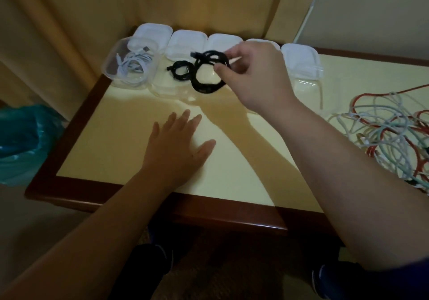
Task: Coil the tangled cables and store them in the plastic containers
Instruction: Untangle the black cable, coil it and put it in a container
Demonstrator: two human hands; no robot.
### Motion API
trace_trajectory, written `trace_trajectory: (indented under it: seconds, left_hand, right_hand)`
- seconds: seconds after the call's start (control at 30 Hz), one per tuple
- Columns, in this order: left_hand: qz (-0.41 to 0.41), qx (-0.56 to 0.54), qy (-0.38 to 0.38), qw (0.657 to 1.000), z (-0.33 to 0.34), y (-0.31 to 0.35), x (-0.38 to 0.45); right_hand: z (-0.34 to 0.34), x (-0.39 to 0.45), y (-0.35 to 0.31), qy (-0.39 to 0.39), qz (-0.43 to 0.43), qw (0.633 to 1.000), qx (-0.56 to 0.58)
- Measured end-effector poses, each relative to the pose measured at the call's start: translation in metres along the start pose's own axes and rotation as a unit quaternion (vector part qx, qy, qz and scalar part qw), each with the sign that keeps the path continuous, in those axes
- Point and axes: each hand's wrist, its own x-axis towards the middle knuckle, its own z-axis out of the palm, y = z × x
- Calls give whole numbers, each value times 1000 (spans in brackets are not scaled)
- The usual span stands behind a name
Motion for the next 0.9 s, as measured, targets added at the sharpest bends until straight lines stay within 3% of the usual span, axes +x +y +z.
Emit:
trace_trajectory:
  seconds: [0.23, 0.43, 0.7, 0.8, 0.9]
  left_hand:
    - [6, 14, -11, 1000, 8, -3, -3]
    - [14, -5, 10, 1000, 11, -5, -3]
    - [13, -28, 24, 999, 11, -3, -3]
    - [15, -25, 29, 999, 10, -1, -3]
    - [8, -37, 34, 999, 7, 2, 0]
  right_hand:
    - [61, 82, -21, -82, 4, 989, -123]
    - [89, 110, -29, -172, -7, 952, -253]
    - [102, 112, -30, -223, -52, 906, -357]
    - [82, 100, -41, -213, -46, 925, -311]
    - [43, 66, -51, -172, -41, 970, -170]
